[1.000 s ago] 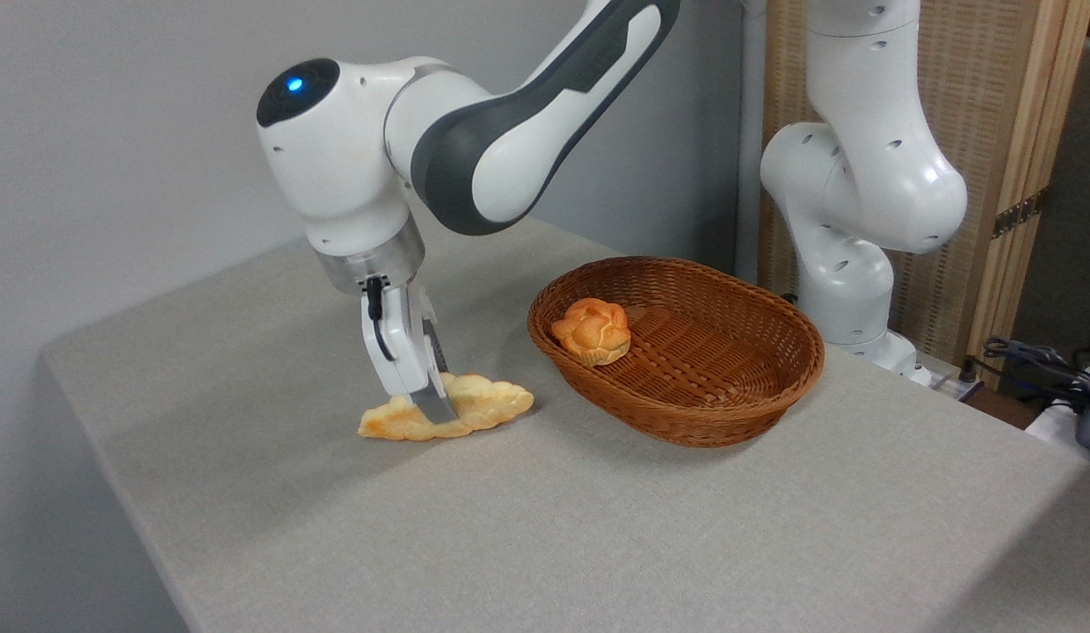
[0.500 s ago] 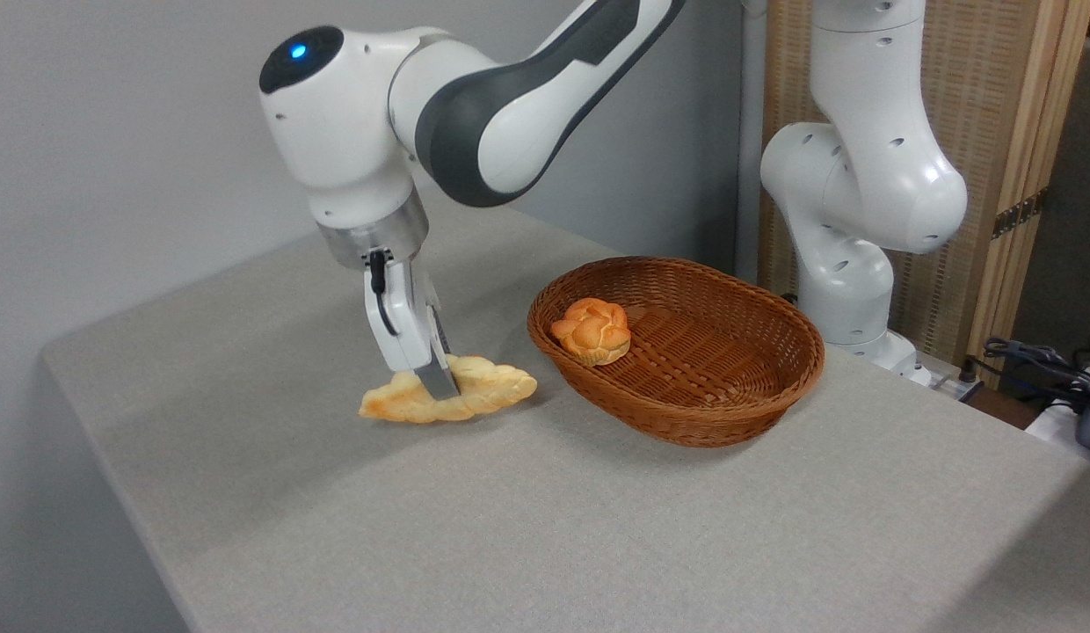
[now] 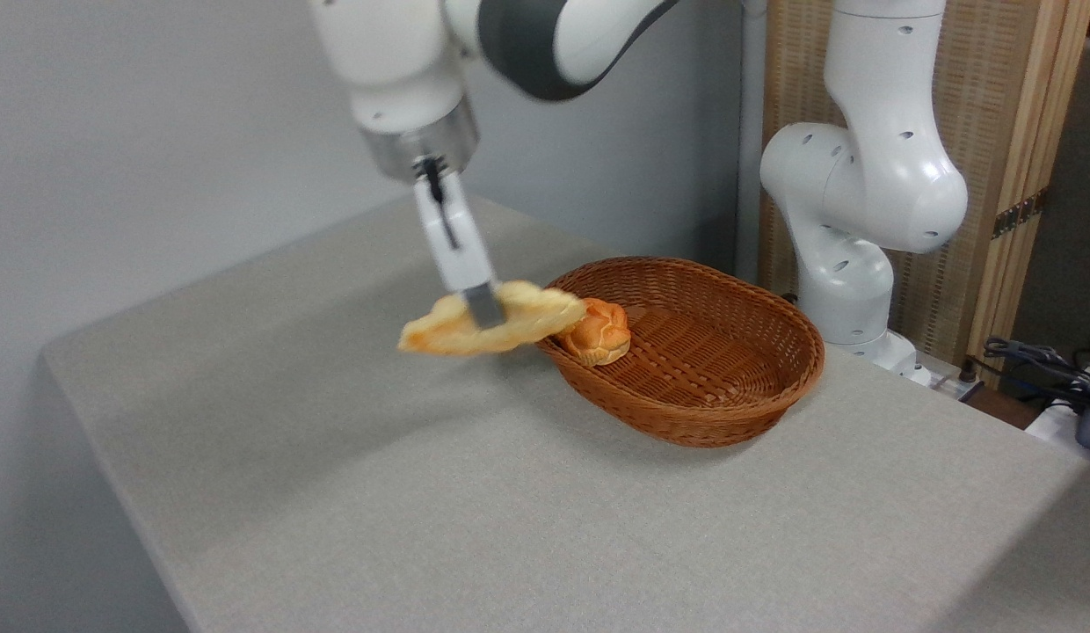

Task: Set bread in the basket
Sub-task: 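Lift the braided roll and carry it over the wicker basket, lowering it in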

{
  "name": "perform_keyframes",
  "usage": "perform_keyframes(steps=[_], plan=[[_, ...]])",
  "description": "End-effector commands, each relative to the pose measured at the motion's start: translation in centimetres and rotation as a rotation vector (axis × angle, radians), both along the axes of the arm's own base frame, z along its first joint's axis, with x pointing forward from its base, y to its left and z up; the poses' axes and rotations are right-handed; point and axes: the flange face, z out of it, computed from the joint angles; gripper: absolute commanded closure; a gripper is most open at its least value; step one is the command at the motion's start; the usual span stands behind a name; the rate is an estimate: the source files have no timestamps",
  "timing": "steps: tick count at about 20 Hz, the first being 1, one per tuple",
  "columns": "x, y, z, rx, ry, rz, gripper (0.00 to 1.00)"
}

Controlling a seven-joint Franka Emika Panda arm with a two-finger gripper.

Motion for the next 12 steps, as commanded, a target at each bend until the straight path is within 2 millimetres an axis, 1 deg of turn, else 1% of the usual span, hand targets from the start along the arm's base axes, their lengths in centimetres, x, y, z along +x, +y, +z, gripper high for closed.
perform_keyframes(steps=[1, 2, 3, 4, 5, 6, 7, 8, 9, 11, 12], plan=[[-2.8, 1.6, 0.6, -0.009, 0.100, 0.015, 0.78], [-3.6, 2.3, 0.6, -0.009, 0.136, 0.023, 0.76], [-3.9, 2.7, 0.5, -0.009, 0.158, 0.029, 0.72], [-4.5, 3.7, 0.1, 0.007, 0.203, 0.035, 0.66], [-4.8, 4.1, -0.2, 0.021, 0.223, 0.033, 0.63], [-5.4, 4.7, -0.8, 0.047, 0.263, 0.032, 0.47], [-5.6, 4.9, -1.3, 0.058, 0.286, 0.030, 0.37], [-6.2, 5.3, -2.2, 0.081, 0.323, 0.027, 0.28], [-6.5, 5.4, -2.8, 0.094, 0.340, 0.025, 0.25], [-7.1, 6.0, -4.4, 0.144, 0.381, 0.020, 0.06], [-7.3, 6.1, -4.9, 0.150, 0.392, 0.018, 0.01]])
